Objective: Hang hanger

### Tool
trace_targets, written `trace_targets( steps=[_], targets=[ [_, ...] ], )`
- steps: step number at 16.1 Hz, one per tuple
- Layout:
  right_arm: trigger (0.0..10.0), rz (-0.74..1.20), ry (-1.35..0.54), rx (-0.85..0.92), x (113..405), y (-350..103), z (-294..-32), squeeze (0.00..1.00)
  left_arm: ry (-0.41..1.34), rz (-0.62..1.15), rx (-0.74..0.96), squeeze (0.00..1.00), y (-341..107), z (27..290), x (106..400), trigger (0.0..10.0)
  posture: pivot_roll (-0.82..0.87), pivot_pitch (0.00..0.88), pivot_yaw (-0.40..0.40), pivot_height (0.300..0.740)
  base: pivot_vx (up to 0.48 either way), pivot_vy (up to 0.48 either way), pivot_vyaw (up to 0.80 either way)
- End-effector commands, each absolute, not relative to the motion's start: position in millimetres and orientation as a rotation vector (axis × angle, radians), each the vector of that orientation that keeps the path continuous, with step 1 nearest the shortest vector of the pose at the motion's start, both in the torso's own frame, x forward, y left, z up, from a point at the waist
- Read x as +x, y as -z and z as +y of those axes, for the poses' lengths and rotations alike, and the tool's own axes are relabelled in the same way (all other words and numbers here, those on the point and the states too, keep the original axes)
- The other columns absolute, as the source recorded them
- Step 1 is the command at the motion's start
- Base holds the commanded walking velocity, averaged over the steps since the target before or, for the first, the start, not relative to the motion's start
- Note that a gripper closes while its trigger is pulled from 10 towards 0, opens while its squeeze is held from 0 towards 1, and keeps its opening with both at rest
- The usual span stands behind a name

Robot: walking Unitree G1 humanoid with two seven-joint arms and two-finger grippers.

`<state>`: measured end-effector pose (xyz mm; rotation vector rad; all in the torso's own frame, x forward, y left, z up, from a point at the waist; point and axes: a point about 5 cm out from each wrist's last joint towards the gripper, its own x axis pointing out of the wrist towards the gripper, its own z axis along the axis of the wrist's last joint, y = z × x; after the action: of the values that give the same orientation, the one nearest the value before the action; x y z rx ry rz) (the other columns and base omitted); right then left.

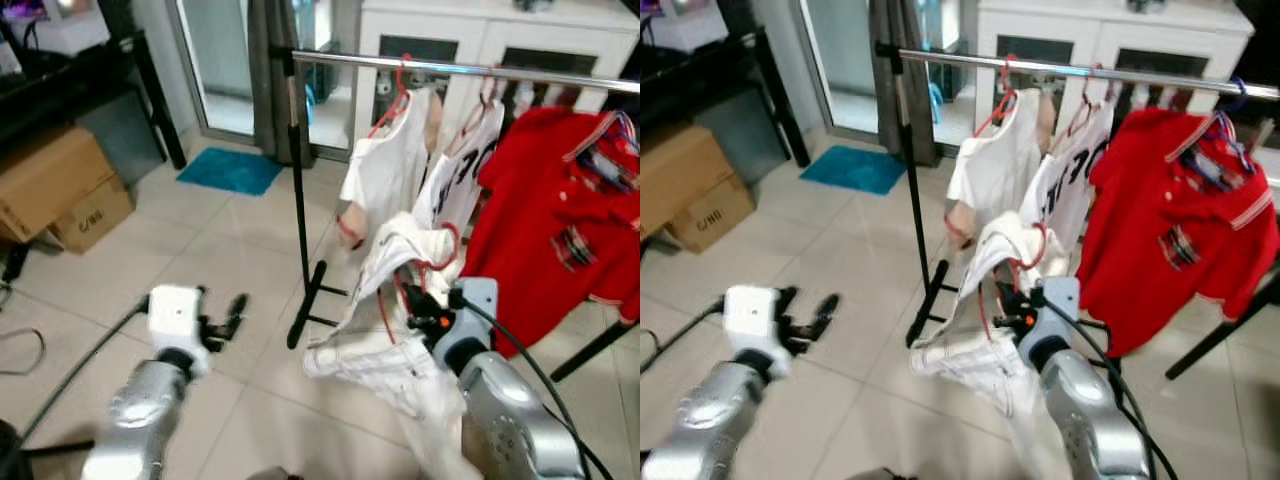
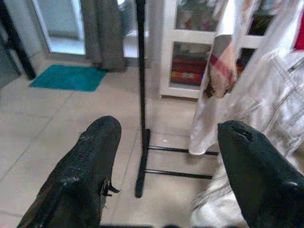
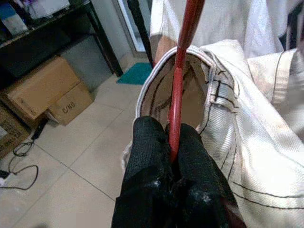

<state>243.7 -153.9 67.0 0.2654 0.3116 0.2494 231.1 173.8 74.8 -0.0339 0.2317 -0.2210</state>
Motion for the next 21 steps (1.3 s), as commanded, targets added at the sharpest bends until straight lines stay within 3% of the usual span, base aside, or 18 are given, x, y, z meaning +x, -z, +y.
trace_targets(
  steps=[1, 7, 9, 21],
  targets=[
    [10.0, 0.253, -0.285, 0.295, 250, -81, -147, 0.0, 0.194, 0.246, -0.006, 0.0, -74, 181, 231, 10.0, -0.02, 0.0, 0.045, 0.74, 0.0, 0.307, 0.0],
    [10.0, 0.256, -0.328, 0.249, 252, -81, -141, 0.0, 0.186, 0.245, -0.008, 0.0, -71, 179, 231, 10.0, -0.02, 0.0, 0.047, 0.74, 0.0, 0.0, 0.13],
    [10.0, 0.263, -0.347, 0.246, 253, -81, -137, 0.0, 0.185, 0.245, 0.0, 0.0, -72, 179, 233, 10.0, -0.02, 0.0, 0.048, 0.74, 0.292, 0.0, 0.79],
    [10.0, 0.258, -0.422, 0.221, 261, -85, -122, 0.0, 0.158, 0.222, 0.011, 0.0, -77, 183, 239, 10.0, 0.0, 0.0, 0.038, 0.74, 0.349, 0.0, 0.0]
  ],
)
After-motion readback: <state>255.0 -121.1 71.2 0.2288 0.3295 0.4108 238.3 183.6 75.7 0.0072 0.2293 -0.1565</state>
